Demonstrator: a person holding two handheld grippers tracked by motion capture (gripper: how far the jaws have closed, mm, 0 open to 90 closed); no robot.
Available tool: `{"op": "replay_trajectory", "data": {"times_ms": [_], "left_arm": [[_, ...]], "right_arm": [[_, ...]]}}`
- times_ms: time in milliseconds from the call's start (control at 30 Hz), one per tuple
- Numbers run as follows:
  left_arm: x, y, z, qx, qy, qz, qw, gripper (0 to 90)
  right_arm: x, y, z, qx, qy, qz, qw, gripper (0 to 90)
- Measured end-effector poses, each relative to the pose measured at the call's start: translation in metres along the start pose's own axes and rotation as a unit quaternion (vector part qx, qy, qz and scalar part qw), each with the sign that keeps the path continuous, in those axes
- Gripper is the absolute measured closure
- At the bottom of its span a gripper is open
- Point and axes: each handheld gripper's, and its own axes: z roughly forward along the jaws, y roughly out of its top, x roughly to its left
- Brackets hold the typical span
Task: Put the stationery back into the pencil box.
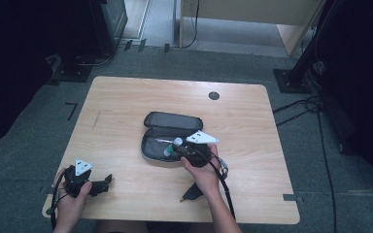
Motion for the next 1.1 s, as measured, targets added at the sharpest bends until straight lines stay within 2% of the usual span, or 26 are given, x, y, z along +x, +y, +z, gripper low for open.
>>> {"op": "replay_trajectory", "data": {"times_ms": [100, 167, 233, 367, 533, 700, 900, 1000, 1100], "left_arm": [[0.0, 0.0, 0.0, 0.001, -0.001, 0.002, 1.0, 0.0], [0.0, 0.0, 0.0, 0.001, -0.002, 0.001, 1.0, 0.0], [0.0, 0.0, 0.0, 0.001, -0.001, 0.001, 1.0, 0.0], [0.0, 0.0, 0.0, 0.001, -0.001, 0.002, 1.0, 0.0], [0.0, 0.0, 0.0, 0.001, -0.001, 0.002, 1.0, 0.0], [0.0, 0.0, 0.0, 0.001, -0.001, 0.002, 1.0, 0.0], [-0.001, 0.0, 0.0, -0.001, -0.001, 0.0, 1.0, 0.0], [-0.001, 0.0, 0.0, -0.001, -0.001, 0.0, 1.0, 0.0], [0.0, 0.0, 0.0, 0.001, -0.001, 0.003, 1.0, 0.0]], "right_arm": [[-0.003, 0.001, -0.001, 0.006, 0.007, 0.004, 0.9999, 63.6], [-0.005, 0.005, -0.005, 0.009, 0.002, -0.001, 1.0, 64.6], [-0.008, 0.008, -0.009, 0.009, 0.005, 0.004, 0.9999, 64.6], [-0.014, 0.011, -0.015, 0.015, -0.004, 0.008, 0.9999, 67.6], [-0.017, 0.009, -0.015, 0.028, -0.015, 0.001, 0.9995, 67.6], [-0.015, 0.007, -0.011, 0.04, -0.015, 0.0, 0.9991, 67.9], [-0.013, 0.009, -0.019, 0.018, -0.019, 0.007, 0.9996, 67.6], [-0.01, 0.009, -0.029, 0.002, -0.019, 0.011, 0.9998, 63.7], [-0.008, 0.008, -0.038, -0.01, -0.032, 0.012, 0.9994, 58.8]]}}
